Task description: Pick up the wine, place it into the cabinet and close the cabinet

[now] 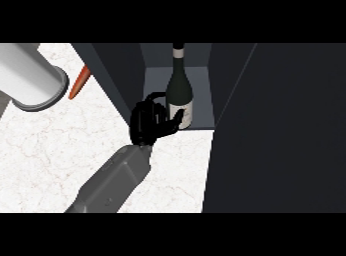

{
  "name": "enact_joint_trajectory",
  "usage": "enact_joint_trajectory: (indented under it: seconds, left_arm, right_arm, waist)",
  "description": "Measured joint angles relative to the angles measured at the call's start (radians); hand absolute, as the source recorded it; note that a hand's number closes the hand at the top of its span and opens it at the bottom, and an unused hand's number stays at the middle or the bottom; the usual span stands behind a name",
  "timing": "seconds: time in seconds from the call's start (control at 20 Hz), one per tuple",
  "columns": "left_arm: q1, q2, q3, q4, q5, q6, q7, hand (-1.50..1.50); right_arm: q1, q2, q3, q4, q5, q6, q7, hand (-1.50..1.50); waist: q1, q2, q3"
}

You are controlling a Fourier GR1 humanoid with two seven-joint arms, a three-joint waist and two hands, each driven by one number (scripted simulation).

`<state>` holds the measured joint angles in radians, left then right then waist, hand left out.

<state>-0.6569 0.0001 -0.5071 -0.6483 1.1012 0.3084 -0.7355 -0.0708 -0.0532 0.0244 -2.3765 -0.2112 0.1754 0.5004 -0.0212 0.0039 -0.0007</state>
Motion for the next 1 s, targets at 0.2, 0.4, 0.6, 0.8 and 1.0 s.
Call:
enact_joint_trajectory:
  seconds: [0.2,0.4,0.6,0.8,1.0]
  left_arm:
    - [-0.090,-0.001,0.045,0.110,0.011,-0.039,0.000,1.50]
    - [-0.160,0.000,0.053,0.147,0.042,-0.016,0.010,1.50]
    - [-0.223,0.000,0.078,0.233,0.037,-0.033,0.035,1.50]
    - [-0.300,0.000,0.100,0.321,0.033,-0.040,0.076,1.50]
    - [-0.348,0.000,0.104,0.377,0.043,-0.026,0.114,1.50]
  right_arm:
    - [0.024,0.002,0.011,-0.013,0.004,0.008,-0.010,-1.50]
    - [0.042,0.000,0.006,0.001,-0.002,0.024,-0.034,-1.50]
    - [0.013,-0.018,-0.029,0.015,-0.032,0.026,-0.023,-1.50]
    - [0.008,-0.009,-0.018,0.036,-0.023,0.027,-0.040,-1.50]
    - [0.023,0.008,0.016,0.018,-0.004,0.025,-0.047,-1.50]
  waist:
    - [-0.003,0.001,0.000]
    - [-0.006,0.001,0.000]
    - [-0.006,0.004,0.000]
    - [-0.012,0.008,0.000]
    - [-0.025,0.012,0.000]
